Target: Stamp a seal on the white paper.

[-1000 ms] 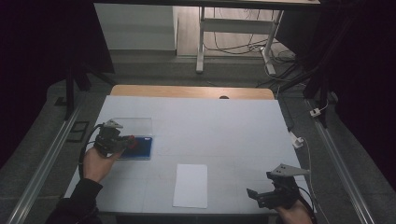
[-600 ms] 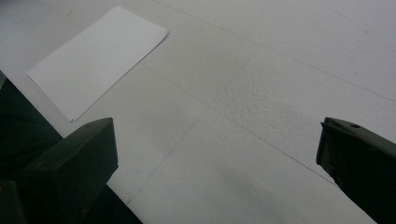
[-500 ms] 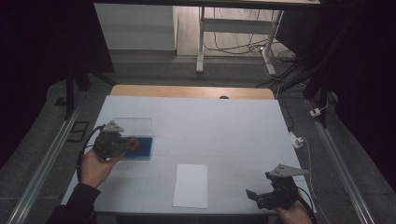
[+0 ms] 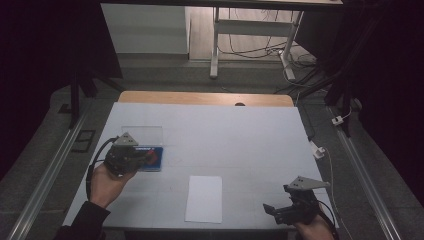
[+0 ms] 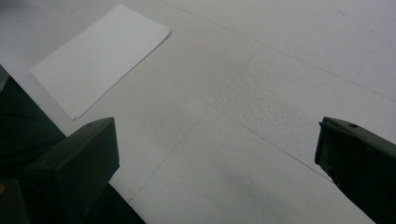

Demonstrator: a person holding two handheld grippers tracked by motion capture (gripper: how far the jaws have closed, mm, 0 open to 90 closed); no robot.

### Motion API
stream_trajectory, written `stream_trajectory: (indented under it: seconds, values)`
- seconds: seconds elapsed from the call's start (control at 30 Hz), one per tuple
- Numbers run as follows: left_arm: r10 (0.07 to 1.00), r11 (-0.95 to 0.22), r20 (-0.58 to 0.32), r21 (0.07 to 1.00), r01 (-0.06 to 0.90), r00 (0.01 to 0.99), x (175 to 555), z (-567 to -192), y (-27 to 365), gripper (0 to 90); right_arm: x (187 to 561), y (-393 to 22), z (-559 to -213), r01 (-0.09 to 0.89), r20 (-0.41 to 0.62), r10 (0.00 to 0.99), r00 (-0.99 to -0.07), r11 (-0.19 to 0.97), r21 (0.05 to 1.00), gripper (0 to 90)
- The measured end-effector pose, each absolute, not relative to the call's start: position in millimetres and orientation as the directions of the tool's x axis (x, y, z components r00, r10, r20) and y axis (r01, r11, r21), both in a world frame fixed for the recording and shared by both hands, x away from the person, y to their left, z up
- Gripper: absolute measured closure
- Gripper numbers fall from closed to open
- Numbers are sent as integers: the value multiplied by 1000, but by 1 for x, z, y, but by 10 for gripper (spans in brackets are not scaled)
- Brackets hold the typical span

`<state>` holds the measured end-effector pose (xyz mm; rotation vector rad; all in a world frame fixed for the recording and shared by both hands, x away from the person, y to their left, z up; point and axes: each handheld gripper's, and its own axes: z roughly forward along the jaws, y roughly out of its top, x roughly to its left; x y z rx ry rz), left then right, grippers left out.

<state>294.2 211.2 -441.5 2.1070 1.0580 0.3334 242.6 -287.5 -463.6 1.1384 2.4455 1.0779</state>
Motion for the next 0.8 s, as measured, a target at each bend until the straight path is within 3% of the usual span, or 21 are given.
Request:
stream_trajectory:
  seconds: [0.8]
  values:
    - [655,-493,-82,706,508,751,283,-436,159,792,244,-286,-464,563,89,733,-674,433,704,0]
